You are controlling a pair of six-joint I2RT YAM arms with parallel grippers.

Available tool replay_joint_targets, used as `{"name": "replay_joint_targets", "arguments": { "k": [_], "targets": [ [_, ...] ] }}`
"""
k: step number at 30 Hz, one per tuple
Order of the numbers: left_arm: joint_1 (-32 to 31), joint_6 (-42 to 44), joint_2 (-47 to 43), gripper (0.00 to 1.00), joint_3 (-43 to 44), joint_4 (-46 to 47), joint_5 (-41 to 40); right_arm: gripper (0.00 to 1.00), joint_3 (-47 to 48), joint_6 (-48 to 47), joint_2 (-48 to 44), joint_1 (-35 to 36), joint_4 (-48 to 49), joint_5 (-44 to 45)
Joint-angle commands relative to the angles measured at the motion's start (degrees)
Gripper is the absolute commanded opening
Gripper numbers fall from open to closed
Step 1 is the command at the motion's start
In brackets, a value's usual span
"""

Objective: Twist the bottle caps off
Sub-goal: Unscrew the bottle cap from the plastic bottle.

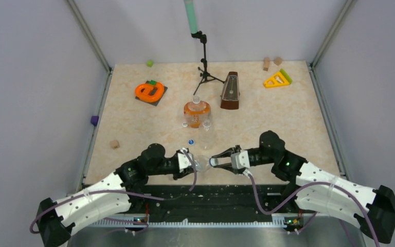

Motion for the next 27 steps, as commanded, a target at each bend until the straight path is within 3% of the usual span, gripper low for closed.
{"name": "replay_joint_targets", "arguments": {
  "k": [1, 6, 11, 19, 27],
  "targets": [
    [1.98, -4.65, 2.13, 0.0, 5.04, 4.52, 11.65, 0.0, 5.9, -16.1, 2.56, 0.01, -12.13, 2.17],
    [2.96, -5.76, 1.19, 0.0, 3.71, 6.09, 12.16, 0.0, 4.7, -16.66, 1.58, -0.02, -12.06, 2.46],
    [3.02, -5.34, -0.24, 0.0, 3.83, 4.95, 9.4, 0.06, 0.44, -12.15, -1.18, 0.04, -2.58, 3.83],
    [2.98, -4.67, 1.38, 0.0, 4.7, 3.82, 6.56, 0.49, -4.0, -7.42, -5.64, 0.02, 4.75, 4.49],
    [2.98, -4.05, 0.97, 0.0, 4.9, 3.06, 3.35, 0.53, -7.93, -0.55, -8.23, 0.0, 11.96, 8.67]
  ]
}}
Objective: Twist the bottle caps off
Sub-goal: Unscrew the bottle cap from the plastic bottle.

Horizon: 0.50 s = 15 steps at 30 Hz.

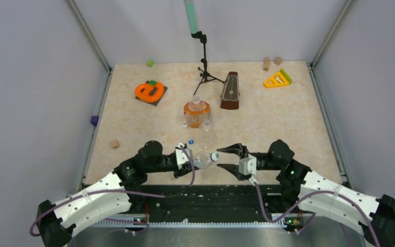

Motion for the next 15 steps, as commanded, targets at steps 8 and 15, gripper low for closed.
{"name": "replay_joint_targets", "arguments": {
  "k": [8, 15],
  "targets": [
    [-0.21, 1.38, -1.28, 0.0, 1.59, 2.11, -13.79, 0.6, -8.25, 23.92, -2.69, -0.02, 23.58, 5.8],
    [-1.13, 1.0, -1.4, 0.0, -1.05, 5.84, -23.59, 0.54, -14.11, 49.39, -1.3, -0.02, 38.56, 26.84]
  ]
}}
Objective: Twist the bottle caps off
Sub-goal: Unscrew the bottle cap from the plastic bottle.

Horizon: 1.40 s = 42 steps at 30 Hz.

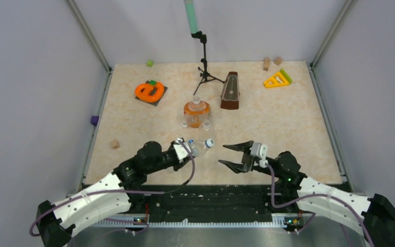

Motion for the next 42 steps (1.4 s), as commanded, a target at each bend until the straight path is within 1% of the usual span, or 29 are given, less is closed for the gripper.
{"name": "replay_joint_targets", "arguments": {
  "k": [1, 2, 4, 8, 10, 11, 14, 17, 18, 21, 23, 26, 27, 30, 32, 36, 42],
  "targets": [
    [-1.2, -0.27, -1.32, 0.0, -1.95, 8.66, -13.03, 0.52, -1.2, 21.9, 0.47, -0.01, 11.93, 19.95],
    [-1.42, 0.08, -2.28, 0.0, -3.32, 9.92, -15.93, 0.51, -0.33, 25.46, 0.43, -0.02, 9.95, 23.81],
    [-1.55, 0.59, -4.55, 0.0, -5.21, 12.49, -18.22, 0.48, 3.0, 32.12, 0.54, 0.02, 1.06, 30.99],
    [-1.73, 0.95, -8.59, 0.0, -7.9, 14.83, -20.59, 0.47, 10.27, 42.66, 2.31, 0.01, -15.56, 36.83],
    [-1.86, 1.53, -9.44, 0.0, -8.2, 14.25, -20.9, 0.47, 12.26, 50.53, 3.0, 0.03, -20.52, 39.12],
    [-1.94, 1.74, -9.5, 0.0, -8.3, 14.16, -21.02, 0.47, 12.44, 52.86, 2.98, 0.01, -20.96, 38.69],
    [-2.37, 1.52, -9.21, 0.0, -7.96, 14.05, -21.52, 0.47, 11.24, 58.19, 2.62, -0.02, -17.7, 36.26],
    [-3.88, 1.23, -9.09, 0.0, -7.33, 13.62, -23.18, 0.47, 10.51, 62.56, 1.58, -0.02, -17.2, 36.49],
    [-6.02, 1.8, -8.89, 0.0, -7.09, 13.66, -25.04, 0.47, 10.13, 64.71, 0.86, -0.02, -17.22, 35.84],
    [-9.56, 3.16, -7.67, 0.0, -6.72, 14.0, -28.78, 0.47, 10.18, 66.88, 0.35, 0.0, -17.91, 34.97],
    [-12.79, 5.25, -6.32, 0.0, -5.99, 13.6, -32.28, 0.47, 10.95, 67.59, 0.6, -0.01, -18.51, 33.32],
    [-17.29, 8.45, -4.01, 0.0, -4.47, 12.26, -37.38, 0.47, 13.12, 67.0, 1.71, 0.04, -20.32, 28.38],
    [-18.05, 9.21, -3.42, 0.0, -4.18, 11.79, -37.97, 0.47, 13.98, 66.44, 2.19, 0.04, -21.16, 26.18],
    [-19.51, 11.66, -2.13, 0.0, -4.47, 12.06, -38.74, 0.47, 16.01, 66.58, 3.38, 0.0, -24.22, 23.82],
    [-20.54, 14.19, -1.64, 0.0, -5.45, 13.86, -39.57, 0.47, 15.58, 67.35, 3.52, 0.05, -22.88, 23.04],
    [-23.08, 17.64, 0.56, 0.0, -6.09, 15.84, -43.94, 0.47, 13.3, 68.79, 4.23, 0.06, -16.25, 20.86],
    [-25.88, 19.71, 3.88, 0.0, -5.42, 17.03, -48.21, 0.48, 14.74, 69.13, 7.65, 0.12, -17.25, 20.03]
  ]
}}
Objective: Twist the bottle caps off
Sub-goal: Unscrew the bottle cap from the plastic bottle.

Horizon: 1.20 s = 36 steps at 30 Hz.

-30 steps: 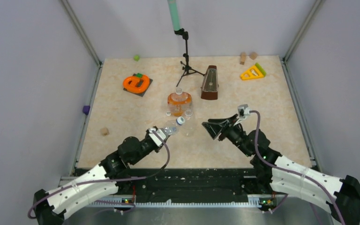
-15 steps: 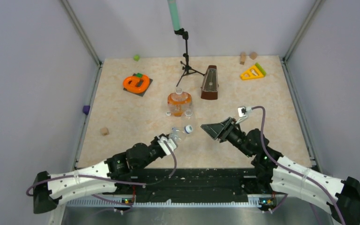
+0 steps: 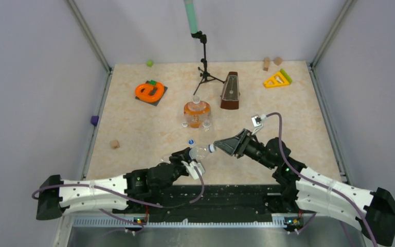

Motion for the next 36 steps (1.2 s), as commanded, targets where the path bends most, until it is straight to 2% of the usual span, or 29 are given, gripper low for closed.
{"name": "replay_joint_targets", "arguments": {
  "k": [1, 7, 17, 23, 30, 36],
  "targets": [
    [-1.63, 3.14, 1.58, 0.0, 1.34, 5.33, -5.16, 0.48, 2.0, 1.04, 2.35, 0.09, 1.72, -2.0],
    [-1.99, 4.77, 2.27, 0.0, 1.07, 7.56, -6.85, 0.48, 2.68, 0.54, 3.37, 0.14, -0.4, -1.37],
    [-2.23, 5.76, 2.31, 0.0, 1.0, 8.2, -7.01, 0.48, 2.58, 1.08, 4.51, 0.09, 3.16, -4.33],
    [-2.41, 5.91, 2.98, 0.0, 1.36, 8.06, -6.66, 0.39, 2.29, 0.87, 4.88, 0.11, 3.52, -4.05],
    [-2.58, 5.33, 3.5, 0.0, 1.05, 8.06, -5.8, 0.42, 1.95, 1.09, 6.17, 0.11, 4.8, -3.77],
    [-2.59, 5.0, 3.59, 0.0, 0.84, 7.95, -5.91, 0.25, 1.56, 0.7, 6.3, 0.09, 4.97, -3.28]
  ]
}}
